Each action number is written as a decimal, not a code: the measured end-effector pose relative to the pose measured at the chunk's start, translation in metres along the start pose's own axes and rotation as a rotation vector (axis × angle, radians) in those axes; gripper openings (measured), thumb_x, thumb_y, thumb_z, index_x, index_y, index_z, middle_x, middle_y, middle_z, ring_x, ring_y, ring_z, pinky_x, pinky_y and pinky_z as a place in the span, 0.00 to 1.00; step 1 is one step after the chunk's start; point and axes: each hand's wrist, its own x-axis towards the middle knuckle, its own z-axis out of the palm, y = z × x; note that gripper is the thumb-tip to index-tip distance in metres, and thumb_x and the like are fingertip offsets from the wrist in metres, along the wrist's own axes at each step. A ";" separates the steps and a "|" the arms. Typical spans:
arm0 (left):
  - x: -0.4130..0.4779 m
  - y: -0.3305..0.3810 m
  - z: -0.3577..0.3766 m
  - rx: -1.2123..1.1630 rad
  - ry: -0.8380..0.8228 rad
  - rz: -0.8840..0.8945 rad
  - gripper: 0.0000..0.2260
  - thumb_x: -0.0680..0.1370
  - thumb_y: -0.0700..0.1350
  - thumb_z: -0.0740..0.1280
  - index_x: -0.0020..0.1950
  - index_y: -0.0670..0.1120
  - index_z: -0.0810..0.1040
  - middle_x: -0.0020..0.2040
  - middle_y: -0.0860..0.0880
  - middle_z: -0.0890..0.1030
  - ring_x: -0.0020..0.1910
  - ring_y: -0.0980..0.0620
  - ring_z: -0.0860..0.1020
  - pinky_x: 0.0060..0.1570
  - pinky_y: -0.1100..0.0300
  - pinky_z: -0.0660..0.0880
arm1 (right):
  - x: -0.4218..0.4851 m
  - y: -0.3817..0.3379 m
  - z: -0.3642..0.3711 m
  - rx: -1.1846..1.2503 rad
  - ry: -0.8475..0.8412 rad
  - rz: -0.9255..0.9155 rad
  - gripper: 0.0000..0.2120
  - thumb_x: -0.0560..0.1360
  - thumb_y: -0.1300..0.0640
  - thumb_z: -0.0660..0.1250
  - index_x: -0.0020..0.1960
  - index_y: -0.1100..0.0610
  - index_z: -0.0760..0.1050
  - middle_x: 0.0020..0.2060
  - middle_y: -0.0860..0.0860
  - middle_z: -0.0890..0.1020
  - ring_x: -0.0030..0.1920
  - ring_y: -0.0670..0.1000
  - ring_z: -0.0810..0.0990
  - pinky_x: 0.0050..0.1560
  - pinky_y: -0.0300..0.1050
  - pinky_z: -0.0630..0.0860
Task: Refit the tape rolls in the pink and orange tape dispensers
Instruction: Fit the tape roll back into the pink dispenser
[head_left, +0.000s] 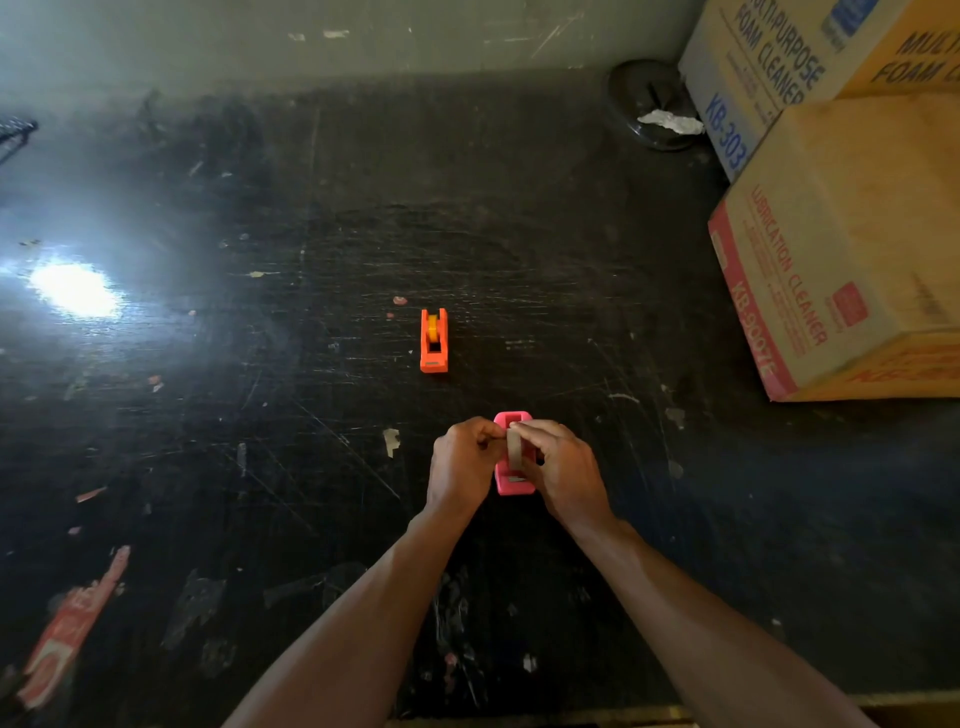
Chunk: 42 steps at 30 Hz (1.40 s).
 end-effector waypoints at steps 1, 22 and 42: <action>0.000 0.000 0.000 0.005 0.003 -0.004 0.05 0.80 0.43 0.73 0.53 0.51 0.85 0.47 0.54 0.86 0.46 0.59 0.84 0.47 0.64 0.81 | -0.001 0.000 0.001 0.012 0.000 0.011 0.11 0.79 0.61 0.71 0.61 0.58 0.83 0.66 0.50 0.79 0.65 0.47 0.76 0.57 0.22 0.67; 0.006 -0.014 0.004 0.054 0.014 0.051 0.09 0.79 0.40 0.73 0.51 0.54 0.80 0.46 0.54 0.84 0.47 0.57 0.83 0.51 0.52 0.85 | -0.005 0.006 0.005 0.064 0.062 0.007 0.12 0.79 0.58 0.72 0.62 0.55 0.82 0.60 0.46 0.76 0.54 0.37 0.74 0.50 0.17 0.67; 0.004 -0.022 -0.005 0.116 -0.085 0.213 0.19 0.81 0.38 0.70 0.69 0.53 0.81 0.54 0.52 0.77 0.52 0.56 0.79 0.61 0.58 0.79 | -0.027 0.007 0.009 0.041 0.190 -0.056 0.10 0.77 0.62 0.73 0.58 0.57 0.86 0.55 0.50 0.86 0.54 0.45 0.84 0.58 0.31 0.75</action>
